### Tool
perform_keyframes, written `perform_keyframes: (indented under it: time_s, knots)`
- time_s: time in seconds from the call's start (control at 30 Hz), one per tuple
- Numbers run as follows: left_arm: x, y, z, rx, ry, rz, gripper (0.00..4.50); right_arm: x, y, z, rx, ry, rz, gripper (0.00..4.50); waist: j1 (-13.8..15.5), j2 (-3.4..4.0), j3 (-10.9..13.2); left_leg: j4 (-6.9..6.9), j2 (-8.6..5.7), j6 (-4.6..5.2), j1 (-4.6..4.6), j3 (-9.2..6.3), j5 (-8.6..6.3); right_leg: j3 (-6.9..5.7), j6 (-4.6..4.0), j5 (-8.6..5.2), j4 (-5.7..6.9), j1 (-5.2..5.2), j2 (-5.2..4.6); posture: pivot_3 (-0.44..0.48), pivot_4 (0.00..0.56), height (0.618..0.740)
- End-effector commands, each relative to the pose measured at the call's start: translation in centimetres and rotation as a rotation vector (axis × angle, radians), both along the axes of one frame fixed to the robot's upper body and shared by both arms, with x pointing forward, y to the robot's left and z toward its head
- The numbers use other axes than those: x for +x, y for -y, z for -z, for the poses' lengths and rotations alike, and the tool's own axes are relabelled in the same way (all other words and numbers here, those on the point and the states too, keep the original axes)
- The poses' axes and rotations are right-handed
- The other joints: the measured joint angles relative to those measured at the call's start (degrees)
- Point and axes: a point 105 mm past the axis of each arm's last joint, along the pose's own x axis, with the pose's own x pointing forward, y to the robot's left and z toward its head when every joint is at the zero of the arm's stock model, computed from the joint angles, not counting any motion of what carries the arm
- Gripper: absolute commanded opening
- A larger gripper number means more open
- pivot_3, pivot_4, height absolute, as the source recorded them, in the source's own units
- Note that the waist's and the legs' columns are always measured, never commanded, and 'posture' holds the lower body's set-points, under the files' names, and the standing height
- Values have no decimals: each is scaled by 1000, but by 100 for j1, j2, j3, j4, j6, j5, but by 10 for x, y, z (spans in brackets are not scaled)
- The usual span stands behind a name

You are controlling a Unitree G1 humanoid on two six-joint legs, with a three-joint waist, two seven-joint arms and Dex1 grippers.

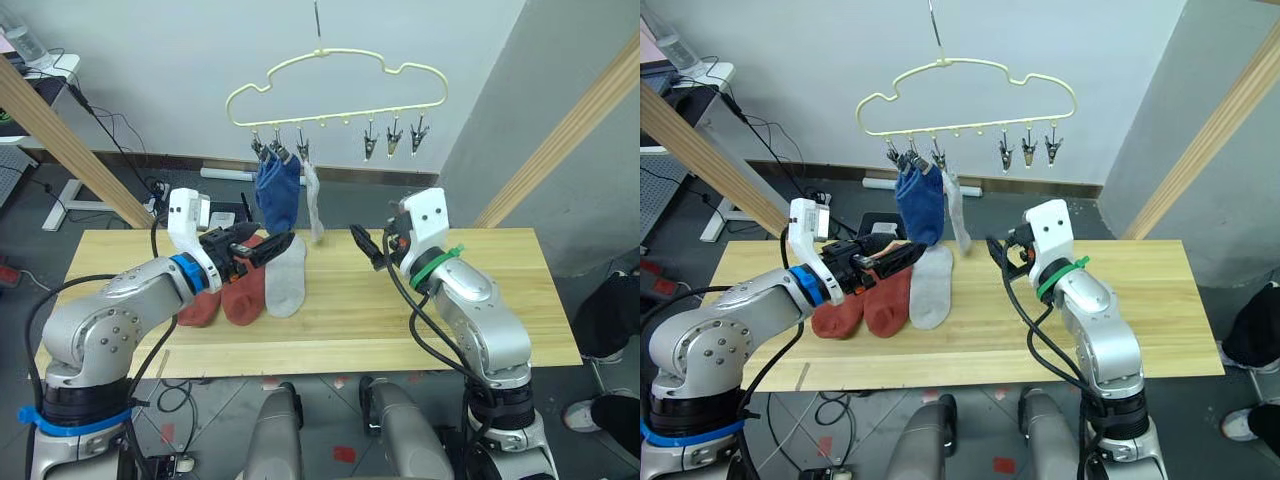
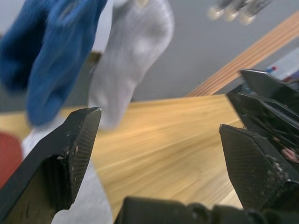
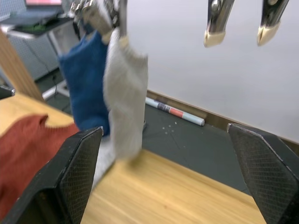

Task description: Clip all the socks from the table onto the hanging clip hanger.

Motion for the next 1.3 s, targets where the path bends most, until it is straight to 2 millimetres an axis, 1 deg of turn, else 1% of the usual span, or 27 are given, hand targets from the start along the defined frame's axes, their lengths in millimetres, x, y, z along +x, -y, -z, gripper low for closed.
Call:
perform_keyframes:
  time_s: [0.03,0.13,0.23,0.33,0.37,0.43,0.57,0.67,0.93,1.13,1.3]
  knots:
    - [-12,3,-18,50,194,104,4500,0,-2,-24,29,93,22,4469,0,1,0,-3,0,0,-1,1,0,1,-2,-1,-1,-4,0,-29,326,740]
    - [-13,-1,-23,43,262,112,4500,3,-4,-27,37,111,37,4469,2,0,0,-12,3,1,-3,-2,0,-5,-9,-5,0,-9,2,-27,325,740]
    - [-18,-3,-25,70,330,155,4500,9,-16,-33,52,141,28,4469,-11,0,0,-14,2,1,-4,0,-1,-2,-8,-5,-5,-8,2,-20,319,740]
    - [-23,-4,-18,56,341,190,4500,15,-24,-40,83,175,34,4469,-18,0,0,-14,3,5,-5,6,-3,3,-7,-5,-6,-11,2,-6,312,740]
    - [-23,-3,-18,54,347,189,4500,17,-24,-42,88,183,40,4310,-10,0,0,-14,3,5,-7,5,-3,1,-8,-5,-6,-12,2,-4,310,740]
    - [-20,-2,-23,40,375,168,4500,19,-26,-46,93,200,45,3886,3,0,0,-14,4,5,-9,2,-3,-3,-8,-5,-7,-13,3,-4,308,740]
    - [-15,-1,-33,9,405,129,4500,24,-28,-50,91,220,48,2561,24,-1,-1,-7,1,6,-15,-2,-3,-6,-6,-4,-7,-11,1,7,301,740]
    - [-14,1,-36,9,420,127,4500,26,-30,-51,91,230,47,2561,18,-2,-1,-4,2,7,-15,-1,-4,-5,-3,-2,-6,-9,2,7,301,740]
    - [-18,6,-55,-45,452,145,4500,36,-31,-57,84,243,82,2561,19,-3,-2,-5,4,7,-15,-5,-4,-8,-4,-2,-1,-10,4,24,284,740]
    - [-20,7,-52,-31,451,156,4500,42,-28,-61,91,238,118,2561,20,-3,-2,-3,3,7,-15,-6,-4,-9,-4,-2,0,-9,4,24,284,740]
    - [-17,6,-52,-45,446,146,4500,48,-32,-67,99,240,124,2561,18,-3,-2,-1,3,7,-15,-5,-4,-9,-4,-2,2,-9,4,23,286,740]
